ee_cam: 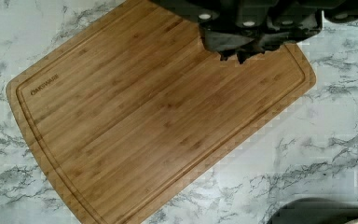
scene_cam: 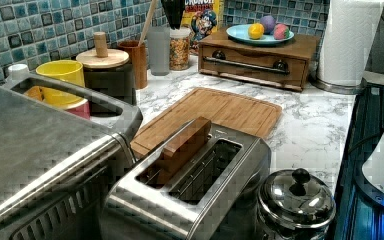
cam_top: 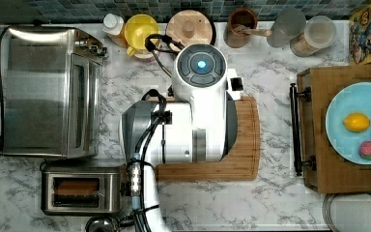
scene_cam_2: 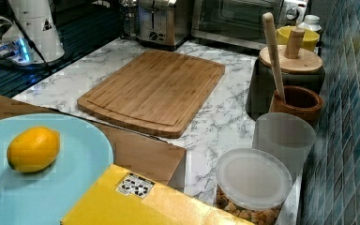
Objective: Turn on the toaster.
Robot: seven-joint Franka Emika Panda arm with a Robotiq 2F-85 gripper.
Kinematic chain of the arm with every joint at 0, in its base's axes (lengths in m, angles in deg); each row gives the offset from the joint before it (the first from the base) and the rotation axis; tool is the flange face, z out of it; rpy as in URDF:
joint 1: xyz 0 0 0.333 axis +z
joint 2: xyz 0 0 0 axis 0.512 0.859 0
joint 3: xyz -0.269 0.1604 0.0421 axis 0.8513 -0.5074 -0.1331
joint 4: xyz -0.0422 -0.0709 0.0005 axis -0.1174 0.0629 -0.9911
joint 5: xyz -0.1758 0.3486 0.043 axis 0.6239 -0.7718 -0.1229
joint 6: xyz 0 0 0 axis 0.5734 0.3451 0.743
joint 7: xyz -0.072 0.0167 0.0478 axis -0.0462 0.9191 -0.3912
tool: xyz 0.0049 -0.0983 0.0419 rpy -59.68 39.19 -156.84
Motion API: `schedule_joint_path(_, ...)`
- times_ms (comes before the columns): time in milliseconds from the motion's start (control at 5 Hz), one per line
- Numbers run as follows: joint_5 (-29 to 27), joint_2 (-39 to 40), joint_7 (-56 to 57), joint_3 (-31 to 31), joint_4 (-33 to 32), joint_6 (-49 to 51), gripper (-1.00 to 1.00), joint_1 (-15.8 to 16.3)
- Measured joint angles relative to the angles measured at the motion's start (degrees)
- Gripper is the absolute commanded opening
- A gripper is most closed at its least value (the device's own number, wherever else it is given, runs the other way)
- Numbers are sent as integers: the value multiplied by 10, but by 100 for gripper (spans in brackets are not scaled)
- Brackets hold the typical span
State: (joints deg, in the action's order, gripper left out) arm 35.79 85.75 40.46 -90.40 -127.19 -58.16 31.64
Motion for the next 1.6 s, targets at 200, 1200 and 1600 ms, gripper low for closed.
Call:
schedule_joint_path(200,0,2,0,-1,-2,-7,-100,0)
schedule_joint_path(1200,-49,-79,121,-20,-171,-85,-100,10)
schedule_joint_path(1600,-87,-135,141,-37,-252,-116,-100,27)
